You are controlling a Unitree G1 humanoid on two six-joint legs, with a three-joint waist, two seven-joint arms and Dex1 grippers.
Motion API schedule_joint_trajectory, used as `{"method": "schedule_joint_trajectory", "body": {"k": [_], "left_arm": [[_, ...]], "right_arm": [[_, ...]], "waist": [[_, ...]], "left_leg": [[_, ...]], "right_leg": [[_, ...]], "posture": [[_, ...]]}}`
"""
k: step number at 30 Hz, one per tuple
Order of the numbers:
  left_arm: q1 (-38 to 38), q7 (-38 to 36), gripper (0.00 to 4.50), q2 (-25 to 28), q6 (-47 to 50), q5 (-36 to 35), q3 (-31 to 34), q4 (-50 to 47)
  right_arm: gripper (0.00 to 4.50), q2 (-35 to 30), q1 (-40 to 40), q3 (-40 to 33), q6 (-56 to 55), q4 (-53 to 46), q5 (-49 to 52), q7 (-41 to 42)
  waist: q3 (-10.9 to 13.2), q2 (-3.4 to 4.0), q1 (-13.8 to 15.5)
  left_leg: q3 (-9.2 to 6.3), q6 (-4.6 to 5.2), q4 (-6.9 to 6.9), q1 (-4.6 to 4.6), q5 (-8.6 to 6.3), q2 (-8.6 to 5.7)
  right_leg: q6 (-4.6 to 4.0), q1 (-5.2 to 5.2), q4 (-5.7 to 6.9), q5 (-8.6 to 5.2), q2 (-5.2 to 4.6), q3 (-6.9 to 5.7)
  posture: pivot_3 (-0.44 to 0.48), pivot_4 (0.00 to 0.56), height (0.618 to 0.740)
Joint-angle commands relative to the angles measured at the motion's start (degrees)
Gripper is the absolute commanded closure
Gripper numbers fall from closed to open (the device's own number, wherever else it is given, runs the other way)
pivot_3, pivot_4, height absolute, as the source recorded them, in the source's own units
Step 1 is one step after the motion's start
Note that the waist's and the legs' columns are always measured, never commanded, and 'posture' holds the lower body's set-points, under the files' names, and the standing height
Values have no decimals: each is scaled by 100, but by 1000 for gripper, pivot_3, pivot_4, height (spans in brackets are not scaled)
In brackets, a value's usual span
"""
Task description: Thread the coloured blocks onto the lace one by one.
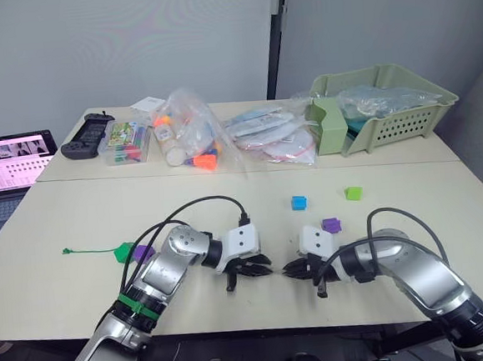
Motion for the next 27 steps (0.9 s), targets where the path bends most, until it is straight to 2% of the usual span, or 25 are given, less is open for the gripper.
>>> {"method": "schedule_joint_trajectory", "body": {"k": [1,10,13,20,23,27], "left_arm": [[-97,34,4482,-9,-45,-16,68,-89],[-70,-40,4482,5,35,-117,117,-180],[-49,-52,4500,21,56,-140,112,-215],[-65,-69,4500,75,30,-112,79,-230],[-65,-47,4500,85,56,-104,69,-265],[-64,-34,4500,73,107,-130,72,-297]], "right_arm": [[4500,-45,8,-63,-37,-173,32,34],[4500,-65,88,-91,20,-223,10,-38],[3570,13,280,-334,192,-472,179,-260],[1163,553,1196,-1948,1160,-1569,966,-1380],[1163,1513,1674,-3061,1413,-2135,970,-2714],[1163,2085,1885,-3234,1437,-2238,508,-3797]], "waist": [[0,0,-2],[0,0,-1],[0,0,3],[0,0,4],[-1,1,15],[-2,2,0]], "left_leg": [[0,0,0,0,0,0],[-1,0,0,0,0,0],[-2,0,0,-1,0,0],[-17,0,0,0,0,0],[-18,0,0,5,0,1],[-19,0,-1,5,0,-1]], "right_leg": [[0,0,0,0,0,0],[0,0,0,0,0,0],[0,1,1,0,0,0],[0,4,-1,0,-2,1],[0,8,3,0,1,-1],[1,7,-1,0,-4,7]], "posture": [[0,150,740],[0,150,740],[0,150,740],[0,150,740],[0,150,740],[0,150,740]]}}
